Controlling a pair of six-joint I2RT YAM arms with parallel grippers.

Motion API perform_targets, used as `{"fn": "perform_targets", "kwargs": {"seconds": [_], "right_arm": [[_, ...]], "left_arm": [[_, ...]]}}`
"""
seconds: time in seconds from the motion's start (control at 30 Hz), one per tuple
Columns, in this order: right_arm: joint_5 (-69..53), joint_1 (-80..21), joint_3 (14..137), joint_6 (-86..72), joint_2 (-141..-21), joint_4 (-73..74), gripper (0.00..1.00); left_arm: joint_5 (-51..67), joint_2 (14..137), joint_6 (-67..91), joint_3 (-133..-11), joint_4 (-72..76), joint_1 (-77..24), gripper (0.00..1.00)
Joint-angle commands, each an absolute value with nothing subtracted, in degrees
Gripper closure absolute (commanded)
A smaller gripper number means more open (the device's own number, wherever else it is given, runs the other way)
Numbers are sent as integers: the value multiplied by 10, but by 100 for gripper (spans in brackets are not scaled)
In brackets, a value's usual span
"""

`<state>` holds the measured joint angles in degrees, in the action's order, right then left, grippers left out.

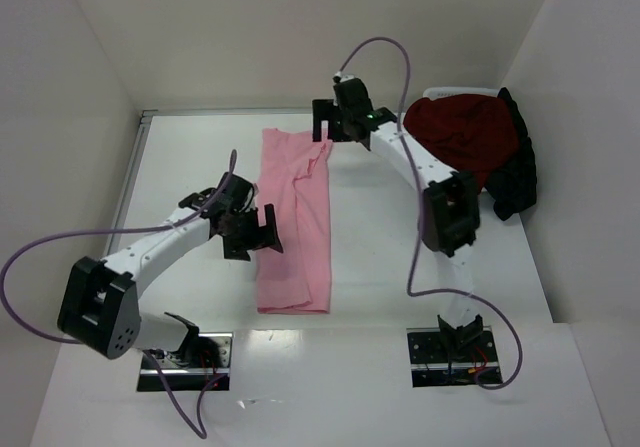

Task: Fold and stack the t-shirts
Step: Grab the bottom of the folded rectangular tshirt with both arms

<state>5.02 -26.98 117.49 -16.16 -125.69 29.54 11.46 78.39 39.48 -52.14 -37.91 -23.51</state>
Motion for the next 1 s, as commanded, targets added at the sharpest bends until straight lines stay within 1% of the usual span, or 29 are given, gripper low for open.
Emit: {"fn": "perform_targets", "kwargs": {"seconds": [0.0,0.03,0.07,0.1,0.17,0.2,0.27,0.3,0.4,0.47,0.5,0.57,0.63,0.73,0.8,0.83,0.87,0.97], "right_arm": [[-46,-253,949,-246,-1114,177,0],[-54,-253,912,-257,-1059,168,0],[-63,-253,880,-272,-1036,168,0],[-76,-253,816,-281,-1018,168,0],[-129,-253,752,-298,-965,150,0],[-136,-262,691,-313,-949,145,1],[-129,-294,640,-327,-908,145,1],[-129,-306,597,-347,-896,145,3],[-145,-349,520,-384,-845,135,5],[-140,-385,488,-412,-819,134,5],[-140,-393,458,-421,-797,134,7],[-148,-400,432,-446,-777,134,8],[-161,-405,397,-460,-742,134,12],[-168,-430,356,-495,-696,128,12],[-184,-449,321,-528,-683,110,12],[-185,-457,312,-540,-683,92,14],[-185,-467,306,-551,-683,85,15],[-179,-512,299,-591,-697,56,15]], "left_arm": [[96,747,419,-520,-396,-236,1],[96,747,419,-508,-396,-236,1],[102,739,428,-502,-389,-236,1],[102,727,437,-493,-389,-236,1],[108,715,445,-463,-378,-236,1],[126,703,451,-454,-371,-236,1],[132,692,467,-440,-365,-236,1],[132,683,474,-428,-365,-236,1],[150,658,495,-411,-360,-236,1],[150,646,508,-389,-354,-236,2],[150,641,508,-382,-354,-236,3],[150,641,513,-374,-348,-236,3],[143,646,522,-366,-341,-236,4],[135,646,539,-342,-323,-236,6],[141,632,546,-330,-302,-236,7],[141,632,546,-330,-301,-236,7],[141,632,546,-323,-301,-236,8],[135,626,546,-316,-301,-236,10]]}}
